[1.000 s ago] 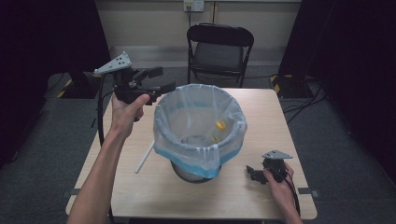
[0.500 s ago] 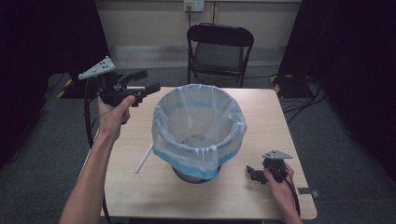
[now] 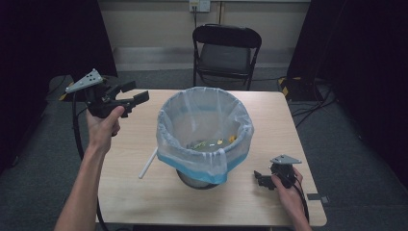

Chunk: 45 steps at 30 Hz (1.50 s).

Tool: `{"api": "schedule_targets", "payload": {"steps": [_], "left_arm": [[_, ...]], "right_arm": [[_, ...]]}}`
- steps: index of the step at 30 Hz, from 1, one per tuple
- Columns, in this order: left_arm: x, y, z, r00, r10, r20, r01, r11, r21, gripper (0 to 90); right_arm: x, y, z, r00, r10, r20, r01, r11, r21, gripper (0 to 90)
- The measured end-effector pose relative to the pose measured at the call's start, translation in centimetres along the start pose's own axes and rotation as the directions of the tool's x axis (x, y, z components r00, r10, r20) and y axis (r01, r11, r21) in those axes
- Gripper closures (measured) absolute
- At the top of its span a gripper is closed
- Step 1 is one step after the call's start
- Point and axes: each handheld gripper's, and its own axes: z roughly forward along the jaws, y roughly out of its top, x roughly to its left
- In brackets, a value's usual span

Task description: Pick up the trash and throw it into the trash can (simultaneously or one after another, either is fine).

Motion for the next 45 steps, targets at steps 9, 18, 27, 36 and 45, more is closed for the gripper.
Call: {"api": "schedule_targets", "payload": {"steps": [9,18,27,36,45], "left_arm": [[1.4,-2.9,-1.7,0.9957,-0.046,-0.08,0.05,0.9979,0.041,24.1],[2.4,-6.4,-2.8,0.986,-0.055,-0.157,0.072,0.9924,0.1,21.2],[3.4,-11.5,-3.8,0.9762,-0.071,-0.205,0.117,0.9678,0.223,22.1],[3.2,-16.5,-3.2,0.9702,-0.057,-0.236,0.143,0.9196,0.366,25.1],[2.4,-19.7,-1.8,0.9817,-0.056,-0.182,0.143,0.8471,0.512,33.1]], "right_arm": [[0.0,0.0,0.0,1.0,0.001,0.0,-0.001,1.0,0.0,10.7],[0.0,0.0,0.0,1.0,0.0,0.0,0.0,1.0,0.0,10.7],[0.0,0.0,0.0,1.0,0.0,0.0,0.0,1.0,0.0,10.7],[0.0,0.0,0.0,1.0,0.0,0.001,0.0,1.0,0.0,10.7],[0.0,0.0,0.0,1.0,0.0,0.0,0.0,1.0,0.0,10.7]]}}
